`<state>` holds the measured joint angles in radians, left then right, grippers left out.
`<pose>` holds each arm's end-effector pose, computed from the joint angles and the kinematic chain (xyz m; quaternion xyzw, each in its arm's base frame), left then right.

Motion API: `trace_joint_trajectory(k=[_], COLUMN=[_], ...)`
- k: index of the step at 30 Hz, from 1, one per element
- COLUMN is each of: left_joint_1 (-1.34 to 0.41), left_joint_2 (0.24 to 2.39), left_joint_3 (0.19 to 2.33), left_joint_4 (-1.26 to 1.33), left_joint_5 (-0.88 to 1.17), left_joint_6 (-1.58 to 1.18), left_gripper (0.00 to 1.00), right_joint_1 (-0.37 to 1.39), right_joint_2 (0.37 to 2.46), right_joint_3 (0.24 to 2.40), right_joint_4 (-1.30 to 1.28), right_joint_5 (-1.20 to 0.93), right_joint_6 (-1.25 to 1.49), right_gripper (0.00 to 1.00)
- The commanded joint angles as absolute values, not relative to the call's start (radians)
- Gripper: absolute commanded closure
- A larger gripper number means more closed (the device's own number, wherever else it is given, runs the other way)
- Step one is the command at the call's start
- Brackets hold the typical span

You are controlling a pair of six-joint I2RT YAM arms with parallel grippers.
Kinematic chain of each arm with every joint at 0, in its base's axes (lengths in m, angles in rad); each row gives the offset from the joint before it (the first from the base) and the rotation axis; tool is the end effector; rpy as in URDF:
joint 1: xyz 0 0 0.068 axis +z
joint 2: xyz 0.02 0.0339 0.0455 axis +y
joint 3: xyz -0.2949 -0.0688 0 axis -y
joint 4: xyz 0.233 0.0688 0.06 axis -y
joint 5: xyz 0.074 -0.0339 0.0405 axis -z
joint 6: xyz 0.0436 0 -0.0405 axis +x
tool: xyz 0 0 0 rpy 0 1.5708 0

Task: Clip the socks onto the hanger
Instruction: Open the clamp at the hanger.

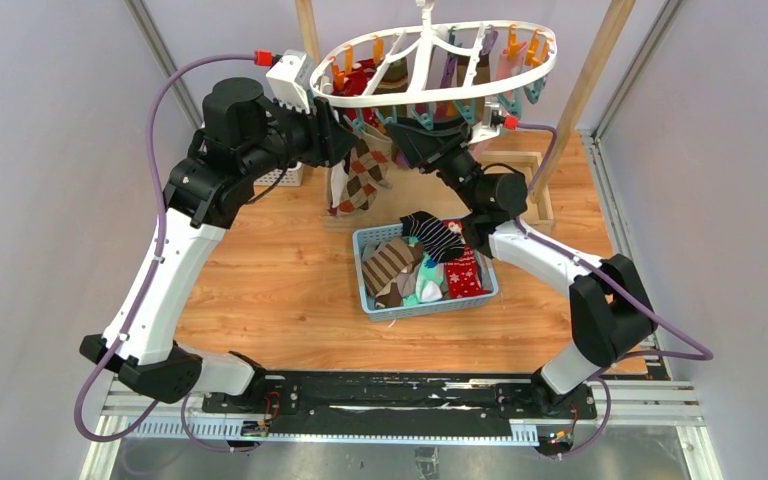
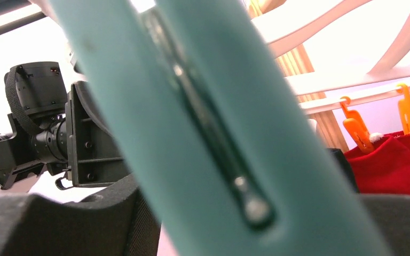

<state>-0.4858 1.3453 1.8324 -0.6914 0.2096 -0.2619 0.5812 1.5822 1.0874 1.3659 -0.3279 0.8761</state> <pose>0.2134 -0.1229 0.5393 0.1518 0.7591 -0.3048 0.5549 0.2691 0.1935 0.4387 -0.1020 0.3570 0.6589 0.6542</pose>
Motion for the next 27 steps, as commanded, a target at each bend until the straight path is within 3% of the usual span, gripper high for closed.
trace_joint_trajectory(k=[1,8,14,19,27], left_joint_1=[-0.489,-0.489,-0.489,-0.488,-0.489], left_joint_2=[1.317,1.311,1.298,1.314,1.382], left_joint_3=[1.84,1.838,1.848,1.879,1.962], left_joint_4=[-0.701,-0.702,-0.692,-0.69,-0.619], left_joint_5=[0.229,0.232,0.224,0.259,0.351], left_joint_6=[-0.275,-0.302,-0.345,-0.4,-0.504], left_gripper=[0.53,0.56,0.56,0.49,0.43], right_joint_1=[0.572,0.623,0.721,0.797,0.809], right_joint_2=[1.578,1.551,1.491,1.47,1.498], right_joint_3=[1.104,1.074,1.091,1.118,1.163], right_joint_4=[1.405,1.366,1.221,1.136,1.094], right_joint_5=[-0.319,-0.278,-0.163,-0.074,-0.068], right_joint_6=[0.881,0.804,0.599,0.454,0.437], right_gripper=[0.65,0.89,0.92,0.92,0.94])
